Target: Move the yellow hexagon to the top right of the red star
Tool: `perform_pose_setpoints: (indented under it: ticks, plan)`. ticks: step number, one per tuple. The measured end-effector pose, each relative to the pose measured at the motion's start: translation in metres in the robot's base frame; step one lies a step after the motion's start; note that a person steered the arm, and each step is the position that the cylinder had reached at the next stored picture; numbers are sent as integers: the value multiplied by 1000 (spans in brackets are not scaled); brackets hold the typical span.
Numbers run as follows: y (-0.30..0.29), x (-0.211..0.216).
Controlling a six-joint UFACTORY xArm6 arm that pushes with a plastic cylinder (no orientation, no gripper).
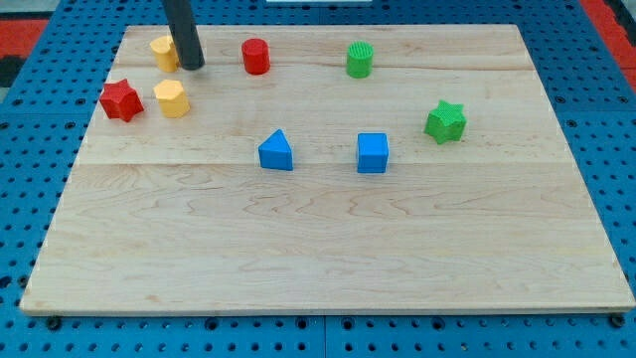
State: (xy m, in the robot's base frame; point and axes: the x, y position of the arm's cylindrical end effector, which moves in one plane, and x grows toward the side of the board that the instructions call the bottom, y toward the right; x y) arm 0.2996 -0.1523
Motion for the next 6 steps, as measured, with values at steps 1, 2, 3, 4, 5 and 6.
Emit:
perform_pose_setpoints:
  ticks: [1, 2, 3, 4, 5, 6]
  plan:
    - [43, 70]
    - [5, 73]
    - [-40, 42]
    - [-67, 27]
    - [-64, 57]
    - [-86, 56]
